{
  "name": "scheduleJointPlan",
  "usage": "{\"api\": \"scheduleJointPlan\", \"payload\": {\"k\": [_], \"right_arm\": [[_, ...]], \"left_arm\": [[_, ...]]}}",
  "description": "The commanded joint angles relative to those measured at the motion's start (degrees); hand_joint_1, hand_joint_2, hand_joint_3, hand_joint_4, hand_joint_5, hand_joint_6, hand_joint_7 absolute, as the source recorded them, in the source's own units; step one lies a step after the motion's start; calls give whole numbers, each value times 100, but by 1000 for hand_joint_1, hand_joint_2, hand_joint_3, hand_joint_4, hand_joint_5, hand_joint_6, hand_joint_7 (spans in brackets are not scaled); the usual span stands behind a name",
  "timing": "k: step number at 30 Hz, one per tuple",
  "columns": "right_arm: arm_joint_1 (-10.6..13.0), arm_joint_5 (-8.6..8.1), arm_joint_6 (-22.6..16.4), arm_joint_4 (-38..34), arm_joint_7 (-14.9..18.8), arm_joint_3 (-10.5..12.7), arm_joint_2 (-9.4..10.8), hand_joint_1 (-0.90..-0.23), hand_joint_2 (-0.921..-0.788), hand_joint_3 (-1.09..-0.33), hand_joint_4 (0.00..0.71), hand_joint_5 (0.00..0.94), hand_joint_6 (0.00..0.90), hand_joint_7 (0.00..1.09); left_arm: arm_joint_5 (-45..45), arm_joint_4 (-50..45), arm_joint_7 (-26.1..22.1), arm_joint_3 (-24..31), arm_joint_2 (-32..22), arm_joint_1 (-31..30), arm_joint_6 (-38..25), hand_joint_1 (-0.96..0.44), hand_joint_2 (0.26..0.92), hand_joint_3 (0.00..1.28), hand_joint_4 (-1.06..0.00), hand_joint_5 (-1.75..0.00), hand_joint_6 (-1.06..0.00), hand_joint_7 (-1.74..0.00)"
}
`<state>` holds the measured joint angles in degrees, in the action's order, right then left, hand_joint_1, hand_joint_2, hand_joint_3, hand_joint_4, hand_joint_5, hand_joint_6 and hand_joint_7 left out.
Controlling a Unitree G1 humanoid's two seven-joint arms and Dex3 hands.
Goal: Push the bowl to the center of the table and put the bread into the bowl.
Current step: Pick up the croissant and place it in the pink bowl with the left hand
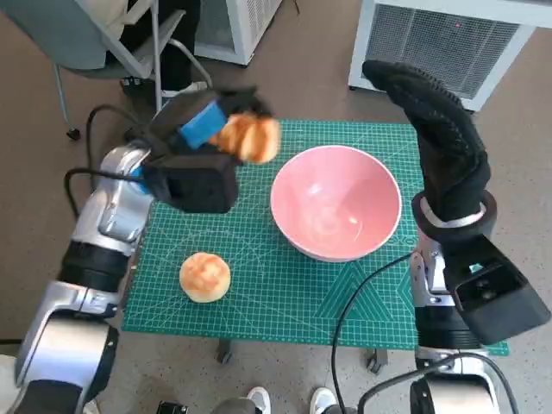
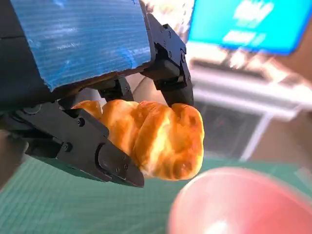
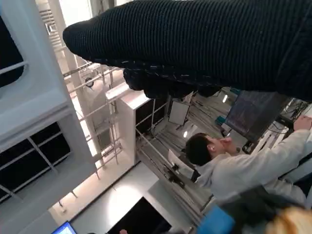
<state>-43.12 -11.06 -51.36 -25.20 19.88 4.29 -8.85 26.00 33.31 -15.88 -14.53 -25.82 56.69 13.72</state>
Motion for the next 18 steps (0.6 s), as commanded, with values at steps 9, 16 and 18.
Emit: {"api": "scheduleJointPlan", "payload": {"k": [9,16,18], "right_arm": [[196,74,-7,64,-7,10,-40,-614,-921,-715,289,1,37,686],[269,132,-40,144,-58,54,-72,-600,-921,-716,287,0,38,683],[291,149,-37,176,-76,63,-71,-597,-921,-716,286,0,38,683]], "left_arm": [[-41,40,-44,-281,759,440,423,3,919,30,-736,-1097,-664,-1151],[112,675,-88,-602,1128,669,646,2,920,54,-672,-1134,-668,-1178],[132,842,-82,-663,1195,718,719,2,920,61,-661,-1135,-664,-1193]]}}
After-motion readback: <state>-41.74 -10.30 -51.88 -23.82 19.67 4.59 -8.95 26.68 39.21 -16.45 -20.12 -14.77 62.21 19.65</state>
